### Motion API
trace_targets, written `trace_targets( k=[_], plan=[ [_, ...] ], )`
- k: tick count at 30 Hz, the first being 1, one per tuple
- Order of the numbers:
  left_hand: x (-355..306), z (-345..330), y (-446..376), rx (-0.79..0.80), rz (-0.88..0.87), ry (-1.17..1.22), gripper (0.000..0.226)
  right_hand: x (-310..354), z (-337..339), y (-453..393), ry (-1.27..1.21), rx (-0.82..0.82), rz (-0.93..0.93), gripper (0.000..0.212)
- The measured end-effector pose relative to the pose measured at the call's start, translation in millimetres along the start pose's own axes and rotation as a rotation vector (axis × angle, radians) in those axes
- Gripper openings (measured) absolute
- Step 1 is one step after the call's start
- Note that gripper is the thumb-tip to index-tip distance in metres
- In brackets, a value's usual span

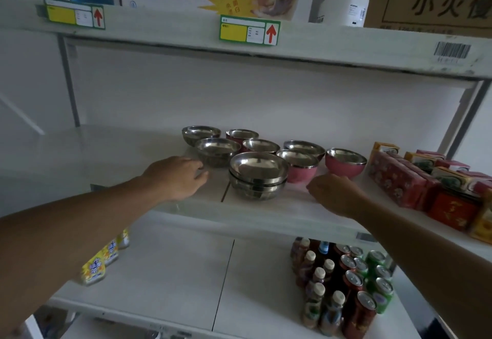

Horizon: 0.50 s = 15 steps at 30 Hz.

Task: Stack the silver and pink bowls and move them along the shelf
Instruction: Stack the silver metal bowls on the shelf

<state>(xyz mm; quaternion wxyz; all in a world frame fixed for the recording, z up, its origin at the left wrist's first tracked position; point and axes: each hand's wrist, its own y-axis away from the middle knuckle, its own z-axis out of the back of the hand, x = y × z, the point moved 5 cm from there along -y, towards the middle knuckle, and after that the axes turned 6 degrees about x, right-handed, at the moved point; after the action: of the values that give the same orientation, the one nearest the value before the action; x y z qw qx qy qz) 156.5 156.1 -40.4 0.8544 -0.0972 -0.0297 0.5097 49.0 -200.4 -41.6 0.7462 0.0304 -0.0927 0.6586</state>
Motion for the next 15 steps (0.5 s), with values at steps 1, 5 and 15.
trace_targets(
  k=[1, 5, 15],
  plan=[
    [-1, -2, -1, 0.009, -0.002, -0.003, 0.048, -1, -2, 3, 0.023, -0.001, 0.006, 0.027],
    [-6, -8, -3, 0.012, 0.002, 0.002, 0.047, -1, -2, 6, 0.014, -0.039, -0.012, 0.026],
    [-18, 16, -11, 0.005, 0.084, -0.014, 0.048, 26, 26, -21, -0.054, -0.143, 0.396, 0.032]
  ],
)
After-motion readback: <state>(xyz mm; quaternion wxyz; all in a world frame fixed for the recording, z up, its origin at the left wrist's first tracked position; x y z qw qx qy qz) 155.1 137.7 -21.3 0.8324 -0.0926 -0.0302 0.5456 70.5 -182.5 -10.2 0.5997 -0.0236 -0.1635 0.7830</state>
